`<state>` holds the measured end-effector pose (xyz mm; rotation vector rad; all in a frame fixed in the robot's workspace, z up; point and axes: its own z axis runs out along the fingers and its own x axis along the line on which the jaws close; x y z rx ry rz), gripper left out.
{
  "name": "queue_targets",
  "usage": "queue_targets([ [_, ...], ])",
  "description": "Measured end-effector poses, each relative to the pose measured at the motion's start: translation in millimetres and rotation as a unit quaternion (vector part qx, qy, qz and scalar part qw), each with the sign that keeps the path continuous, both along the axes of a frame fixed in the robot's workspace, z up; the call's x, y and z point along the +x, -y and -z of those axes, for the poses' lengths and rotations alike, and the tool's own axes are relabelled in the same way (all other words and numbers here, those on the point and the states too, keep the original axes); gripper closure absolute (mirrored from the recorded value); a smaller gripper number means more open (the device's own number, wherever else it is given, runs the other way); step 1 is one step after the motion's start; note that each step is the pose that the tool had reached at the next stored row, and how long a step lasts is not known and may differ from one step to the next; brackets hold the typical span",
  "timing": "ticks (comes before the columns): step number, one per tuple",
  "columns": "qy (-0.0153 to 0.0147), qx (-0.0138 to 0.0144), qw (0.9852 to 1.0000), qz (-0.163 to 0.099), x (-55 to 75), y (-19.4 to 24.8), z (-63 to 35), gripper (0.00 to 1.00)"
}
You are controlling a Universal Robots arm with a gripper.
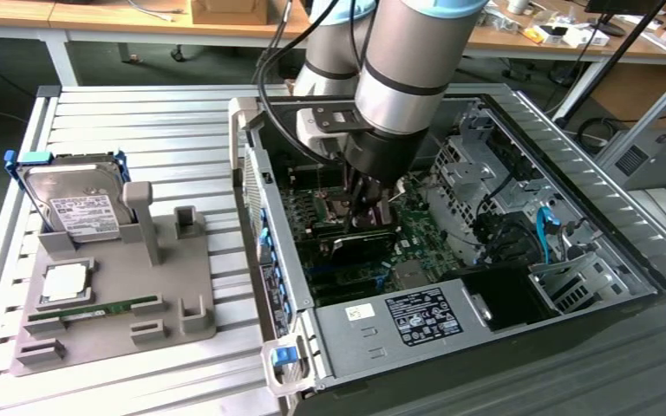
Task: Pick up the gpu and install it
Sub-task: 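Press down on the gpu until it lock into place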
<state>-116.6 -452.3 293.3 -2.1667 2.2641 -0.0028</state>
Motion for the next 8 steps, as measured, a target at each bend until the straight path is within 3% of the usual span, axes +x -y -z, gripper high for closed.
queue_targets([
  [8, 0.0000, 0.0001, 1.0000, 0.000, -0.9, -3.1, 7.2, 0.89],
])
